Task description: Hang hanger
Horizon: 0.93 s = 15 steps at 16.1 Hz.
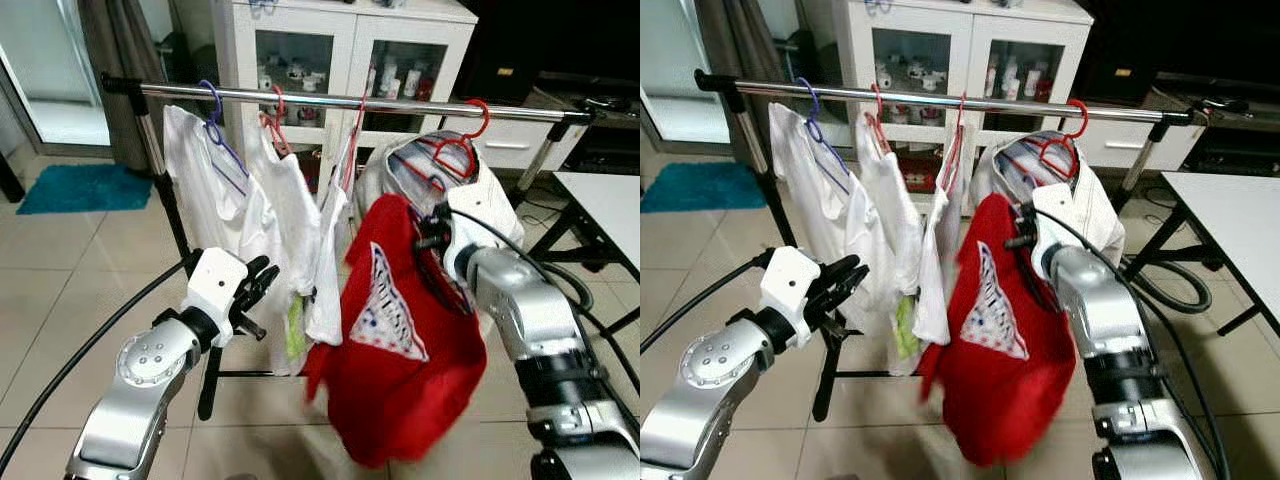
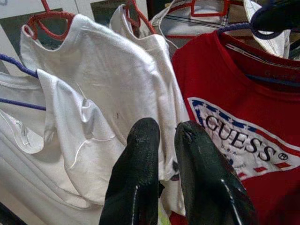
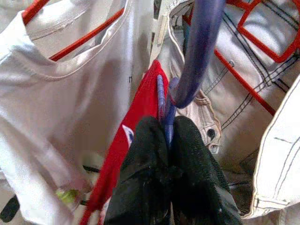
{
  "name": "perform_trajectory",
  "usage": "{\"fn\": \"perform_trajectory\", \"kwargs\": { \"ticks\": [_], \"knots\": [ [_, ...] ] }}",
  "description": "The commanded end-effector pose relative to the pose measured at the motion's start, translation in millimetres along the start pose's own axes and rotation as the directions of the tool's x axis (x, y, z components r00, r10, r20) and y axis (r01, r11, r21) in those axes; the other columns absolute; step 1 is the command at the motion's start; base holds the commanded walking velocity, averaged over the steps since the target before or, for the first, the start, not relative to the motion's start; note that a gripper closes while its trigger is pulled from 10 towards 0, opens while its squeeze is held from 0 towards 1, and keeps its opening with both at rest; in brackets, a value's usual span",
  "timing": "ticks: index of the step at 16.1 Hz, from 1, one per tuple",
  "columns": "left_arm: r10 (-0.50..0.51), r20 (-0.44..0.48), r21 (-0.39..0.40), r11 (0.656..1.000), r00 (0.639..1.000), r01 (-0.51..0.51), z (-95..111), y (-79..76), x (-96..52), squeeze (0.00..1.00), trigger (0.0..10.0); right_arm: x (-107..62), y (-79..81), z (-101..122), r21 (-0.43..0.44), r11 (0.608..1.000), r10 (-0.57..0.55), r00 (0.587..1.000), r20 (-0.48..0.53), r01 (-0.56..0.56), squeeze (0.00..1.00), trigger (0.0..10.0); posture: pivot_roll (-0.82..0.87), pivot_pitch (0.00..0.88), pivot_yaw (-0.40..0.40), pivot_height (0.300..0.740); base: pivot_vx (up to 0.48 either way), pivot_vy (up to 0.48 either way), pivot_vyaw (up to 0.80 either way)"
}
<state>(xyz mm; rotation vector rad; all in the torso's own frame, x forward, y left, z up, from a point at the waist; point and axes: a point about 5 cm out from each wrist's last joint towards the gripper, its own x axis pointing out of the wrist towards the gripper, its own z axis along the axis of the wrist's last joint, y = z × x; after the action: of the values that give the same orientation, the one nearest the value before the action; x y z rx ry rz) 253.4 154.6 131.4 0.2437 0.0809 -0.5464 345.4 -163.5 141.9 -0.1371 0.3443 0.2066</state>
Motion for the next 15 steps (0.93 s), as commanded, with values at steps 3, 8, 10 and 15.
{"fn": "perform_trajectory", "kwargs": {
  "ticks": [3,8,10,15],
  "knots": [
    [0.018,0.002,0.012,1.0,1.0,-0.018,2.0,1.1,0.2,0.0,10.0,3.5,10.4,28.7,-0.008,0.997,0.08,0.992,0.101,-0.08,0.0,10.0,0.14,0.0,-0.083,0.74,0.0,0.0,0.0],
    [0.088,0.027,-0.018,0.996,0.996,-0.088,14.0,2.5,13.9,0.0,10.0,25.6,26.2,63.5,0.076,0.997,0.009,0.98,0.199,-0.024,0.0,10.0,0.14,0.0,-0.083,0.74,0.0,0.0,0.0],
    [0.111,0.061,-0.024,0.994,0.992,-0.109,22.5,0.4,18.7,0.0,10.0,33.5,27.5,76.2,0.093,0.995,-0.043,0.971,0.236,0.022,0.0,10.0,0.14,0.016,-0.079,0.74,0.0,0.0,0.0],
    [0.251,0.085,-0.036,0.968,0.964,-0.249,28.3,6.2,25.6,0.0,10.0,19.7,24.2,49.0,0.25,0.967,-0.036,0.951,0.306,-0.043,0.0,10.0,0.13,0.012,-0.03,0.74,0.0,0.0,0.0]
  ]
}}
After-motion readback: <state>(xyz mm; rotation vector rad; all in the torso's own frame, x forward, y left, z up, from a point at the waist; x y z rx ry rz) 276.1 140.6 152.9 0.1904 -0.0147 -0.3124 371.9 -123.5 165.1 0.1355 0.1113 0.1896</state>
